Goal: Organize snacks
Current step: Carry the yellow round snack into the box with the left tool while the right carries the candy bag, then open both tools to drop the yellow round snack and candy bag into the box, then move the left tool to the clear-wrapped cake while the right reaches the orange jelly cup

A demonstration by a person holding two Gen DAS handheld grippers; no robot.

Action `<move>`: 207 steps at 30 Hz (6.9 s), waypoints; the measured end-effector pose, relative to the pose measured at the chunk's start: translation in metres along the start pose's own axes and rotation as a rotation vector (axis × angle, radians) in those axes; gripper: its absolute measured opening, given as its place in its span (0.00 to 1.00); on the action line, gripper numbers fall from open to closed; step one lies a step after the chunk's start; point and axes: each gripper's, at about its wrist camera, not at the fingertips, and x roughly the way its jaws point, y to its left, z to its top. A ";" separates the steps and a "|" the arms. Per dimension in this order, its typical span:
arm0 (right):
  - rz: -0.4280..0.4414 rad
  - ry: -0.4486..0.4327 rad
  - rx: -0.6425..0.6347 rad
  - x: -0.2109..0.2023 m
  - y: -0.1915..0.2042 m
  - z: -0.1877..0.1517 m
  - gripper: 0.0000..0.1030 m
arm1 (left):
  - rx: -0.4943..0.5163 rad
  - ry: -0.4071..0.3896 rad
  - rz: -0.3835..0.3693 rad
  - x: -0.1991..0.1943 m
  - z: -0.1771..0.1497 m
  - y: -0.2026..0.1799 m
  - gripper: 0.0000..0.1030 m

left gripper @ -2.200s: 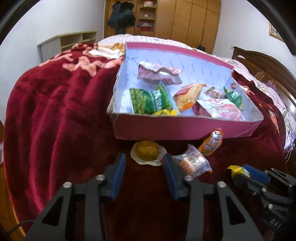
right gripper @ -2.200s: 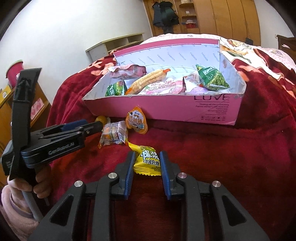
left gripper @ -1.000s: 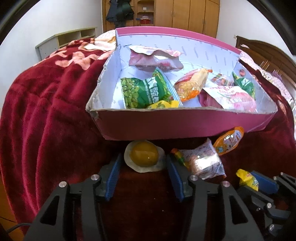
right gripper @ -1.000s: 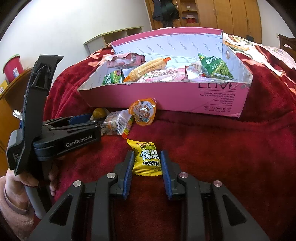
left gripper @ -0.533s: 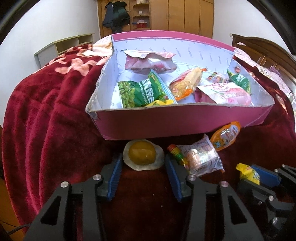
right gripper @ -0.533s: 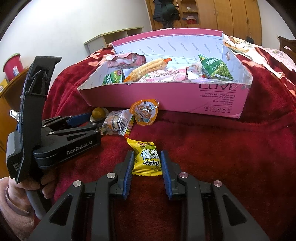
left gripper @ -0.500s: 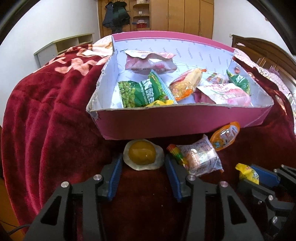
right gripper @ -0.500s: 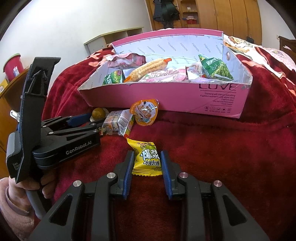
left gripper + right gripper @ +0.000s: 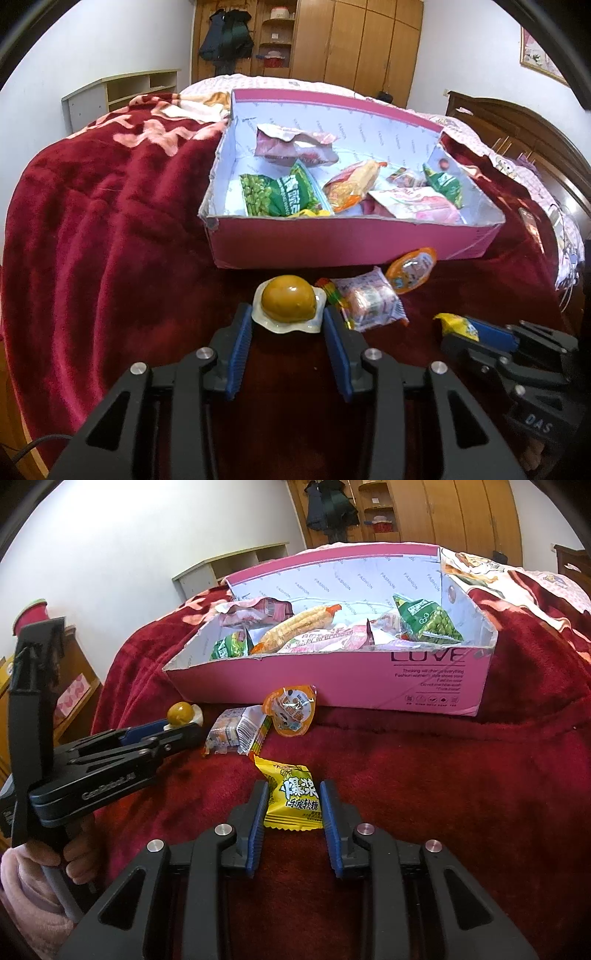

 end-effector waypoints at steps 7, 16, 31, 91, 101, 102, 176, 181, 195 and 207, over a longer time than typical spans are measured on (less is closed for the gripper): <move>0.004 -0.018 0.004 -0.004 -0.001 -0.001 0.28 | 0.013 -0.030 -0.019 -0.013 0.000 -0.004 0.39; 0.020 -0.076 0.024 -0.016 -0.004 0.000 0.27 | 0.036 -0.075 -0.036 -0.029 0.008 -0.012 0.40; 0.044 -0.132 0.007 -0.030 0.001 0.004 0.27 | 0.072 -0.120 -0.045 -0.032 0.034 -0.025 0.40; -0.070 -0.174 0.037 0.003 -0.052 0.118 0.27 | 0.063 -0.147 -0.005 0.036 0.080 -0.032 0.41; -0.088 -0.185 0.044 0.012 -0.057 0.121 0.27 | 0.058 -0.147 -0.003 0.036 0.080 -0.031 0.43; -0.087 -0.188 0.044 0.012 -0.057 0.121 0.27 | 0.057 -0.147 -0.004 0.036 0.080 -0.031 0.44; -0.080 -0.237 0.075 -0.022 -0.020 0.043 0.41 | 0.073 -0.088 -0.028 -0.012 0.021 -0.033 0.61; -0.083 -0.233 0.087 -0.023 -0.022 0.041 0.41 | 0.052 -0.052 -0.010 -0.005 0.018 -0.027 0.61; -0.075 -0.181 0.077 -0.015 -0.020 0.038 0.41 | 0.032 0.028 -0.072 0.012 0.011 -0.031 0.61; -0.076 -0.171 0.089 -0.013 -0.023 0.038 0.41 | 0.091 0.074 -0.017 0.038 0.012 -0.053 0.60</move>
